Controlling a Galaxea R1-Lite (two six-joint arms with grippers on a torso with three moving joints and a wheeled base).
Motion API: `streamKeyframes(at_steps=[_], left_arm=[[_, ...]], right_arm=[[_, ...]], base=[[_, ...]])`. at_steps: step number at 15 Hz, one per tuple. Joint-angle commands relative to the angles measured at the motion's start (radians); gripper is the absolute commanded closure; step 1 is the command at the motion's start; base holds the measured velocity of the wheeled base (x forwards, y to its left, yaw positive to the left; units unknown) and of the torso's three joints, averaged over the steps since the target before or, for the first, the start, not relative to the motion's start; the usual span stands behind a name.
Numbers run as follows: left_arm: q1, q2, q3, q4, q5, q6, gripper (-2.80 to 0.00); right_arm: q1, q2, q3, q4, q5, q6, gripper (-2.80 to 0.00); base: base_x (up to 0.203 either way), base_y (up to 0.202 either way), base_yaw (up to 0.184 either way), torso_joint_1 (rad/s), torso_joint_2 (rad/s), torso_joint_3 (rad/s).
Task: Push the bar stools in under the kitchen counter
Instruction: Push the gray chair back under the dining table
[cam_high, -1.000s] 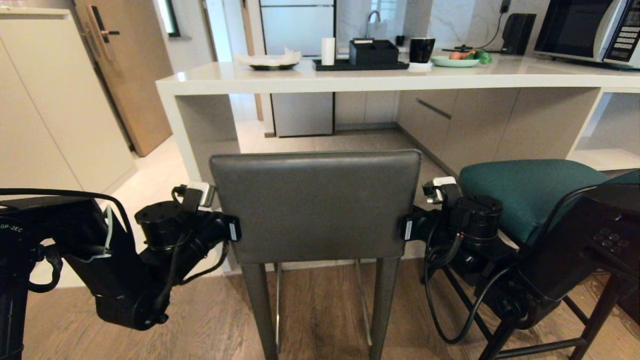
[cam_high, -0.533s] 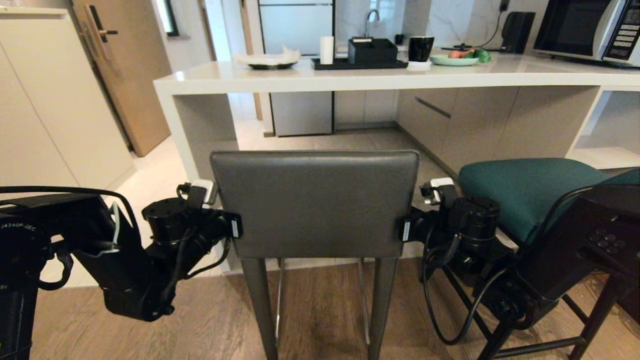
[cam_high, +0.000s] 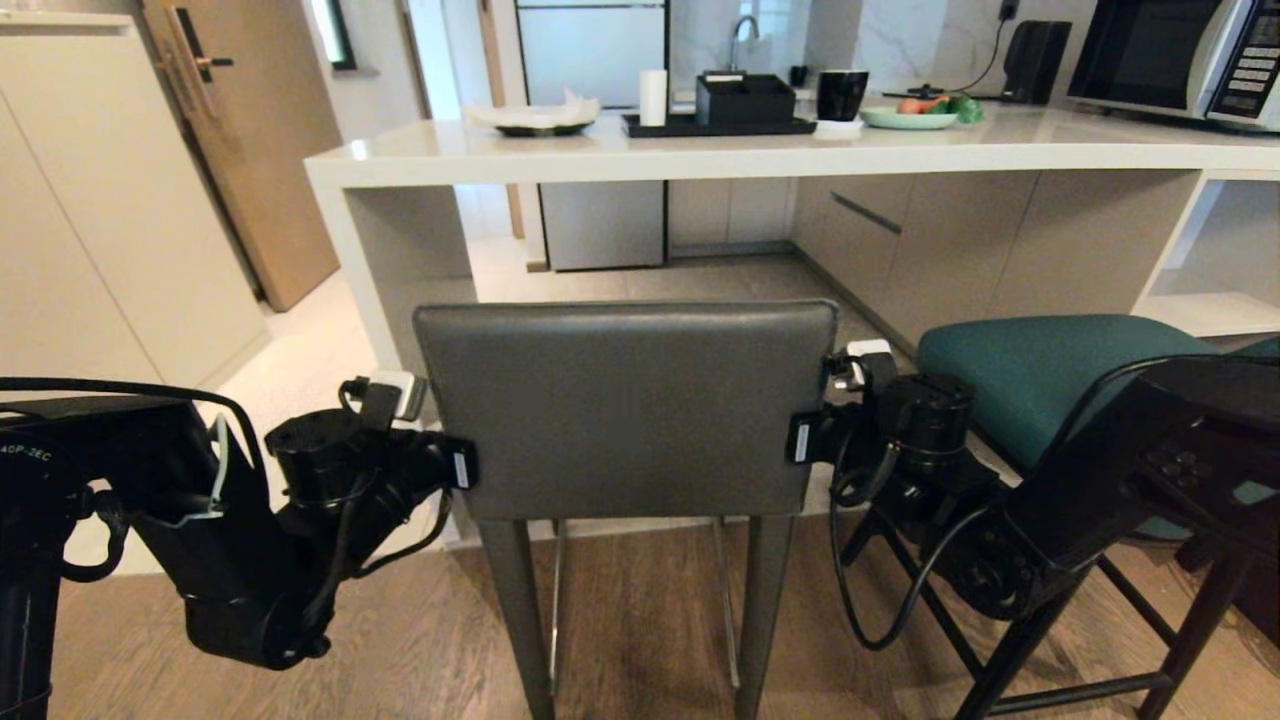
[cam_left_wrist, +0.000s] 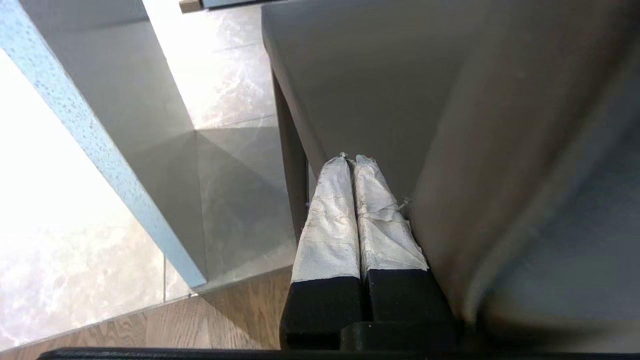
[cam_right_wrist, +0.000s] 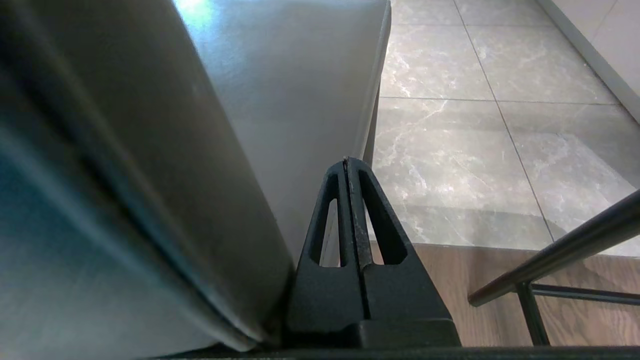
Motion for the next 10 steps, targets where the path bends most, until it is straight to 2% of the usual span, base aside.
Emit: streamKeyframes(at_steps=[1, 10], left_arm=[[-0.001, -0.007, 0.007, -0.016, 0.0, 0.0, 0.0], [0.002, 0.003, -0.002, -0.022, 0.011, 0.021, 0.0]], right_arm=[[0.0, 0.017, -0.048, 0.006, -0.004, -0.001, 0.0], [0.002, 0.023, -0.056, 0.019, -0.021, -0.003, 0.0]], base=[[0.0, 0.0, 0.0, 0.0, 0.0, 0.0], [0.0, 0.0, 0.0, 0.0, 0.0, 0.0]])
